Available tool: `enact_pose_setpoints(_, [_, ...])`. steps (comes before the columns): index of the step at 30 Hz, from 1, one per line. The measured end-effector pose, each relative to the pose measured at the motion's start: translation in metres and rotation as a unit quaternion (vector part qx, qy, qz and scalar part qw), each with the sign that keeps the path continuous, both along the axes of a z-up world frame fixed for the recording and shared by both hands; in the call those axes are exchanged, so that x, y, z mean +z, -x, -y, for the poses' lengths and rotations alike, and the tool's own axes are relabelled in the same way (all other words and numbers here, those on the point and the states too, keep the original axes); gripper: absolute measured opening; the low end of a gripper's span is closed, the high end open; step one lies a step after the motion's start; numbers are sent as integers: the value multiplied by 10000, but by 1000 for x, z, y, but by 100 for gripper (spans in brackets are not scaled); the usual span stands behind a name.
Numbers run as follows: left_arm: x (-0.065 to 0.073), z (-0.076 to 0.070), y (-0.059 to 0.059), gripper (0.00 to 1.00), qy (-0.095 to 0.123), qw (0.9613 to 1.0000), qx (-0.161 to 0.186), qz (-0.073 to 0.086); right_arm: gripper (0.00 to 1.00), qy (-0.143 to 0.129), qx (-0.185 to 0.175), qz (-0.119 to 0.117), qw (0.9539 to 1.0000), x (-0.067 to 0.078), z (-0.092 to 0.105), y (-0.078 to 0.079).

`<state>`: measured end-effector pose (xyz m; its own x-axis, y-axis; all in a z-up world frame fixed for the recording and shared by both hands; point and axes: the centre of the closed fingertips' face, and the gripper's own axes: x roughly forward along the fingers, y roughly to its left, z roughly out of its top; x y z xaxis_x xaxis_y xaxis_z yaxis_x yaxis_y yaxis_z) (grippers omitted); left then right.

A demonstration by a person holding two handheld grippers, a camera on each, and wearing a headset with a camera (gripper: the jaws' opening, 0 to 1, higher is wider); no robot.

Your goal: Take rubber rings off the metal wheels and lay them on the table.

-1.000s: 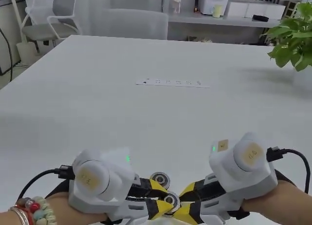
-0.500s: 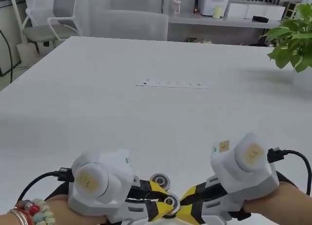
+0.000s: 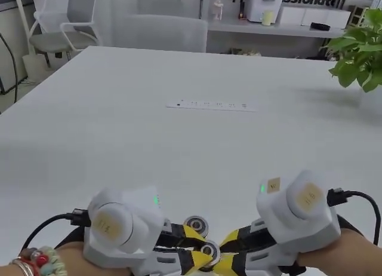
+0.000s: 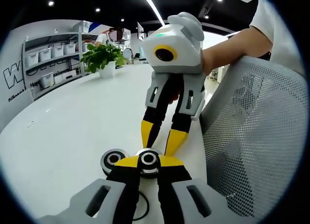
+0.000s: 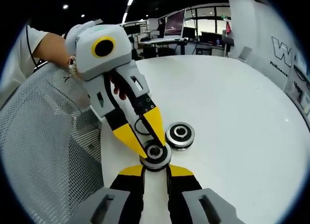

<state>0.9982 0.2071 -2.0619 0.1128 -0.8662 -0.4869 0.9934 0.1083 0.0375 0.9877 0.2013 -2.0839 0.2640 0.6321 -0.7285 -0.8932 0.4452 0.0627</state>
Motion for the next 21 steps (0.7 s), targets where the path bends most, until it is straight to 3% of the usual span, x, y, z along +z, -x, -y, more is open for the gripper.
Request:
enact_pose_setpoints(1, [0, 0, 0, 8, 2, 10000, 16, -62, 0, 63, 67, 170, 9998, -1, 2, -3])
enact_pose_setpoints(3, [0, -1, 0, 8, 0, 10000, 8, -63, 0, -40, -45, -71, 10000, -2, 0, 0])
enact_pose_setpoints(6, [0, -1, 0, 8, -7, 10000, 17, -54, 0, 10, 39, 26, 10000, -1, 0, -1])
enact_pose_setpoints(13, [0, 0, 0, 8, -12, 10000, 3, -50, 0, 103, -235, -140, 9996, -2, 4, -6])
enact_pose_setpoints(16, [0, 0, 0, 8, -18, 10000, 4, -51, 0, -58, -724, -513, 9960, -1, 5, -6])
enact_pose_setpoints(21, [0, 0, 0, 8, -29, 10000, -6, -30, 0, -283, -1079, -853, 9901, -1, 7, -7])
